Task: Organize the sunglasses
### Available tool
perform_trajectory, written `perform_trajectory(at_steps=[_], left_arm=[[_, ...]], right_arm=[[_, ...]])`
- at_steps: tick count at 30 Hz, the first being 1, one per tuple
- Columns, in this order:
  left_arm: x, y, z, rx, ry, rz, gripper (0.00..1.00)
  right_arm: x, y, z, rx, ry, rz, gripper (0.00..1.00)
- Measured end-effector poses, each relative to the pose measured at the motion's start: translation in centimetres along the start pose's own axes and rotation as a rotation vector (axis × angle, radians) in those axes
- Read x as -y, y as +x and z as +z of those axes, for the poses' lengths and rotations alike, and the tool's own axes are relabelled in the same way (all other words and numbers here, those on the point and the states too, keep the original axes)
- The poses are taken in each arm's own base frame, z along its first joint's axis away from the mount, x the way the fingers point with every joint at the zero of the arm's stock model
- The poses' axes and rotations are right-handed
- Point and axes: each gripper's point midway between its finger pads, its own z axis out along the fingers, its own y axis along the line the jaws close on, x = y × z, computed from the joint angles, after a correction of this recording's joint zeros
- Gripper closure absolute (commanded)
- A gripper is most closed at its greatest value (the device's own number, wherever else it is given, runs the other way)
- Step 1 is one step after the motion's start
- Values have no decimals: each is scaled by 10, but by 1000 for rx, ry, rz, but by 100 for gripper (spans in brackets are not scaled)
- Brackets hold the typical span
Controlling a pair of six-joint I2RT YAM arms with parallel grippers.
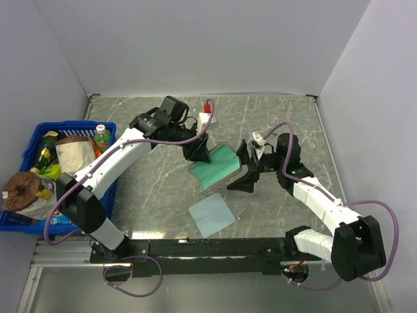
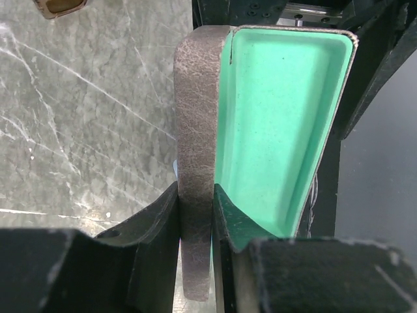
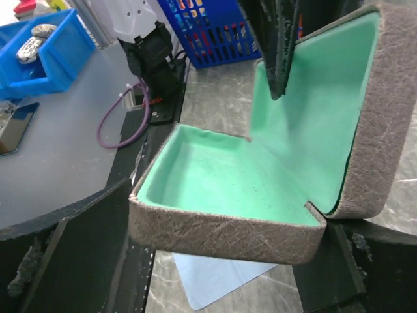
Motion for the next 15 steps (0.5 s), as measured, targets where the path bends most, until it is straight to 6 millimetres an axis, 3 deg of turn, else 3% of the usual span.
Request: perform_trajectory(at_steps=[8, 15], left_arm=[[-4, 1, 0, -6, -23, 2, 74], [-18, 5, -3, -34, -100, 24, 73]], right_arm=[[2, 0, 0, -5, 11, 2, 0], [30, -7, -6, -22, 173, -43, 0]])
